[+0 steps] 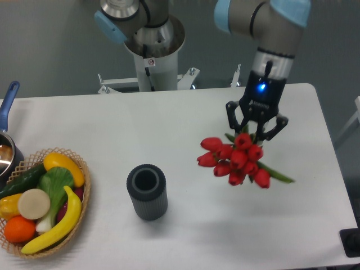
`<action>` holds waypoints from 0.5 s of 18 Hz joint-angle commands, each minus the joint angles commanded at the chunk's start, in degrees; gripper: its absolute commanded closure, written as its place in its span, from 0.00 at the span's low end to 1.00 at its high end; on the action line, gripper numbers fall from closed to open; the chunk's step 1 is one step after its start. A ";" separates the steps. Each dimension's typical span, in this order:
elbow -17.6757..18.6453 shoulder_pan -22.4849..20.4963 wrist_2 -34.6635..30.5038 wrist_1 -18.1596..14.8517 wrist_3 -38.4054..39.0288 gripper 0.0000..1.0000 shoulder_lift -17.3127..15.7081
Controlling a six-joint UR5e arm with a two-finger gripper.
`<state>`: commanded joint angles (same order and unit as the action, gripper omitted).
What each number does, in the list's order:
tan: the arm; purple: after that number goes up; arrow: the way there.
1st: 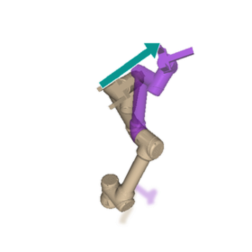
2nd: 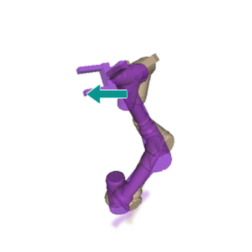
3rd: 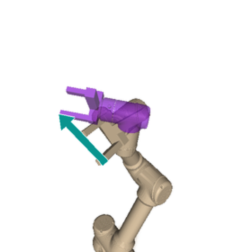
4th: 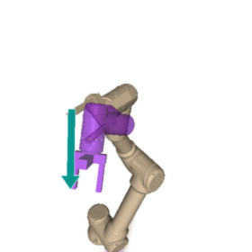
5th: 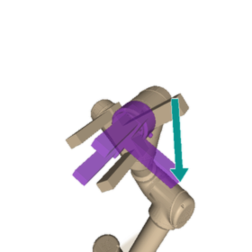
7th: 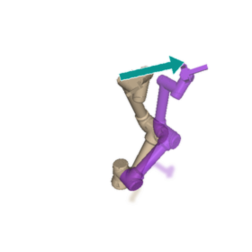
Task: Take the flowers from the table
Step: 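Lift the gripped tulip bunch up off the table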
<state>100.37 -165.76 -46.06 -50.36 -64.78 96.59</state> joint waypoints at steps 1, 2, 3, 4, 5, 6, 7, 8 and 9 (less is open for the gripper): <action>0.09 -0.18 0.35 0.00 0.00 0.63 -0.18; 0.18 -0.53 0.53 -0.09 0.00 0.63 -0.53; 0.18 -0.88 0.79 -0.09 -0.09 0.63 -0.53; 0.18 -0.88 0.88 0.00 -0.09 0.63 -0.53; 0.18 -0.97 0.97 0.00 -0.09 0.63 -0.70; 0.18 -1.15 1.49 0.00 -0.09 0.63 -0.79; 0.18 -1.84 2.37 -0.09 0.00 0.63 -1.05; 0.18 -2.29 3.34 -0.09 0.00 0.63 -1.14; 0.18 -2.38 3.78 -0.09 0.00 0.63 -1.23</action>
<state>100.55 -168.13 -42.28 -50.45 -64.78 95.36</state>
